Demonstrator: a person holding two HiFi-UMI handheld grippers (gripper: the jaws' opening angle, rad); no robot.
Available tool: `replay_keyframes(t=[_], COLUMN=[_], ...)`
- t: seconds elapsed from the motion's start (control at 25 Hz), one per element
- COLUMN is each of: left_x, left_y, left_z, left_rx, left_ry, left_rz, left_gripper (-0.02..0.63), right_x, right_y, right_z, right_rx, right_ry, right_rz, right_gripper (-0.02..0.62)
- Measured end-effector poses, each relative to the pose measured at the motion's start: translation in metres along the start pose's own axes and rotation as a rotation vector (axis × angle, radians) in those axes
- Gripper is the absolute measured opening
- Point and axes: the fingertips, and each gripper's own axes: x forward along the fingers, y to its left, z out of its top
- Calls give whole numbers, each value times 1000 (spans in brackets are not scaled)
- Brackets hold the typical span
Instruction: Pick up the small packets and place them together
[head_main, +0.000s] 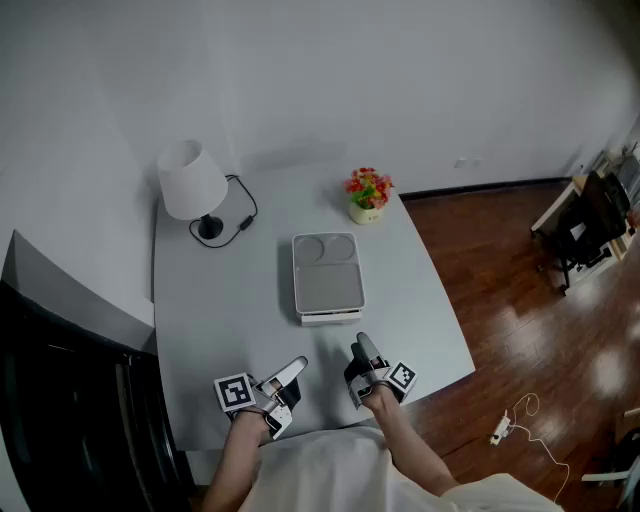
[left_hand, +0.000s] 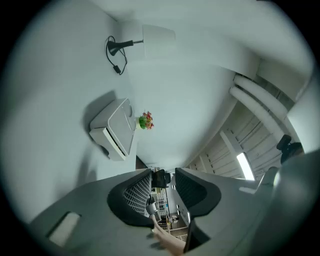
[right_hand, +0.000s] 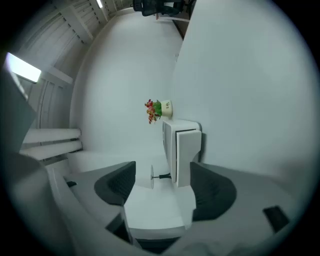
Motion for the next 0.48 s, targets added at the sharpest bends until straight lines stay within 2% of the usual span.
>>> replay_keyframes(t=[0.08,0.24,0.28,0.48], left_x=[-3,-8,-10,-19], left_y=[0,-1,-1,0], left_z=[2,5,5,8], left_rx=[3,6,5,0], left_ry=[-13,-35,-41,-74], left_rz=[-1,-1,-1,13], left_gripper=[147,160,167,169], right_x=[8,29,36,65], right_y=[-8,-28,-31,-46], right_z=[-2,-4,-5,-8], right_rx=[38,59,55,84], right_ry=[-33,-75,-72,-78], right_rz=[8,-9,-14,-24], right_gripper=[371,390,455,459])
